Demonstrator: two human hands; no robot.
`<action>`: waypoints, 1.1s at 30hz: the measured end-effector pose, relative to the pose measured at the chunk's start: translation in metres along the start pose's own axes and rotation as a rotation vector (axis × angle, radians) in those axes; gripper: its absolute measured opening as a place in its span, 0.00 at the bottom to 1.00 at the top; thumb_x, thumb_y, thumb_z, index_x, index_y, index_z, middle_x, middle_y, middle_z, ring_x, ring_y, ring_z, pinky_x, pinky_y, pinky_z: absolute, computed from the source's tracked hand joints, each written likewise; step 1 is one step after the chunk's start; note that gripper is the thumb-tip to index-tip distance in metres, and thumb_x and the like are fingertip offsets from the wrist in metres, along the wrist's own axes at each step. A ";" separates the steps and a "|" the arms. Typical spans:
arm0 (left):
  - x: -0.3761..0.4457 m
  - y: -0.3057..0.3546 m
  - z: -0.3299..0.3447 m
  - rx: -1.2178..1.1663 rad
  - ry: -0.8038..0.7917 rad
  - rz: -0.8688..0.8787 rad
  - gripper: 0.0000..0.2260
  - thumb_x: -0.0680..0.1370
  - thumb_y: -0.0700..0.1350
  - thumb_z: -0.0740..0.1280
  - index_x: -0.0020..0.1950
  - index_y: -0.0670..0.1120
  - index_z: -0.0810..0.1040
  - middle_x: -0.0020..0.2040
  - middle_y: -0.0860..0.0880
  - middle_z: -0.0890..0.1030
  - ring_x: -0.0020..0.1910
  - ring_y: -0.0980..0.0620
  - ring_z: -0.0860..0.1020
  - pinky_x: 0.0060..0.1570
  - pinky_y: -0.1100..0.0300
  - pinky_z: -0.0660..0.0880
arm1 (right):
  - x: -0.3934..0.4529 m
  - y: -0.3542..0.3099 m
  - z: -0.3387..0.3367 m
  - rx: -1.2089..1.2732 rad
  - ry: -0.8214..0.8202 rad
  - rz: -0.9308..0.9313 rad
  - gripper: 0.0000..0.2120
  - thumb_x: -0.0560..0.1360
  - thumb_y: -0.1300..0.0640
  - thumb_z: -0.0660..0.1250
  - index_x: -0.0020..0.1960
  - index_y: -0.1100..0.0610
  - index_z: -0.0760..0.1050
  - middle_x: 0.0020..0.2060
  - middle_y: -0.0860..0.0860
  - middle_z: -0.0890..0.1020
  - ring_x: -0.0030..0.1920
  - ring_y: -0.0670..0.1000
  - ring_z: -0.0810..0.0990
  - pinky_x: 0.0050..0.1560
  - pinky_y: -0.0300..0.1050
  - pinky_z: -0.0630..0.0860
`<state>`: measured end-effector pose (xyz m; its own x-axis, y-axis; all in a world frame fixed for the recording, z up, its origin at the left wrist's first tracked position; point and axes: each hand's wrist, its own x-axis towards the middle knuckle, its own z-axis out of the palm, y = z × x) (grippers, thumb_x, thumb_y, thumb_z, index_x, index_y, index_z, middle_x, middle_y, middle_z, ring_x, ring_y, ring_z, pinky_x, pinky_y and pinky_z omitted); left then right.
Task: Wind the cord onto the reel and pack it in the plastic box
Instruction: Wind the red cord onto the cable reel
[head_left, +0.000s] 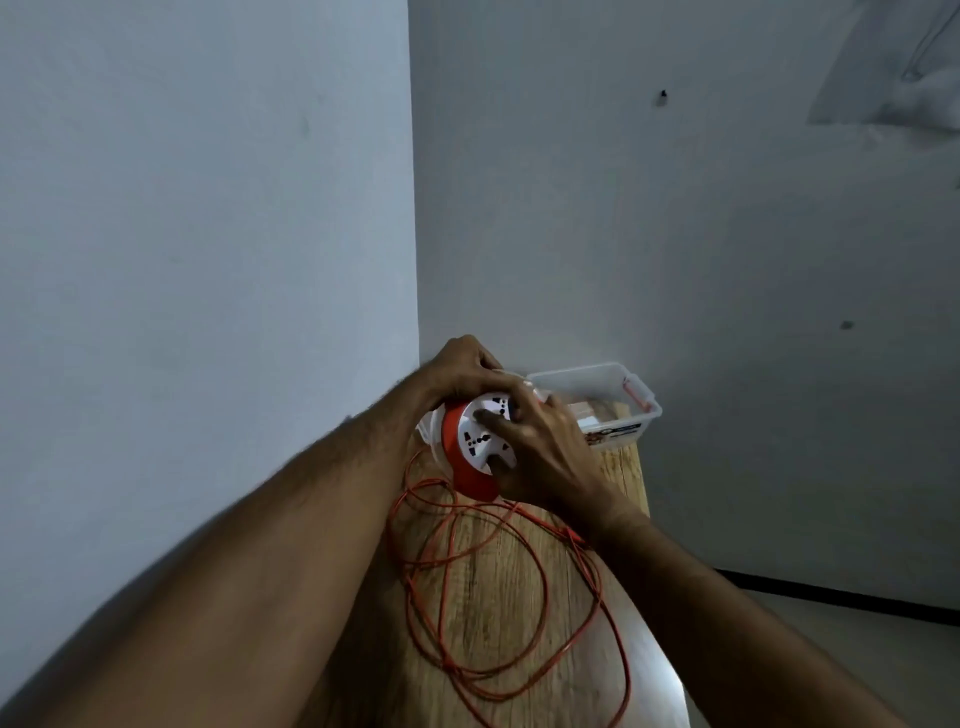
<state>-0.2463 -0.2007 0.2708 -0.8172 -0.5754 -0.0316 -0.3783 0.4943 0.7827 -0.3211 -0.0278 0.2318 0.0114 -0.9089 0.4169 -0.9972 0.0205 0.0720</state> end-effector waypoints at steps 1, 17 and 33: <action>-0.001 0.000 0.002 -0.008 0.012 0.002 0.14 0.72 0.55 0.79 0.30 0.49 0.85 0.27 0.53 0.82 0.26 0.59 0.78 0.29 0.64 0.72 | -0.002 -0.006 0.001 0.046 0.031 0.086 0.28 0.69 0.47 0.73 0.67 0.54 0.76 0.65 0.60 0.75 0.60 0.62 0.78 0.56 0.60 0.77; -0.016 -0.026 0.014 -0.062 0.112 -0.106 0.17 0.68 0.63 0.79 0.43 0.50 0.89 0.37 0.53 0.87 0.38 0.51 0.86 0.38 0.59 0.82 | -0.028 -0.038 0.003 0.312 0.268 0.349 0.15 0.74 0.56 0.75 0.59 0.56 0.77 0.53 0.53 0.82 0.49 0.52 0.82 0.47 0.46 0.81; -0.024 -0.010 0.020 -0.038 -0.007 -0.049 0.11 0.68 0.58 0.81 0.33 0.54 0.86 0.30 0.56 0.85 0.34 0.56 0.83 0.39 0.59 0.80 | -0.023 -0.040 -0.002 -0.056 -0.057 0.099 0.39 0.59 0.43 0.83 0.66 0.54 0.76 0.65 0.61 0.77 0.60 0.64 0.81 0.51 0.57 0.81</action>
<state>-0.2318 -0.1793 0.2515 -0.8011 -0.5938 -0.0748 -0.4013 0.4402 0.8032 -0.2816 -0.0073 0.2210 -0.0927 -0.9234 0.3726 -0.9875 0.1331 0.0843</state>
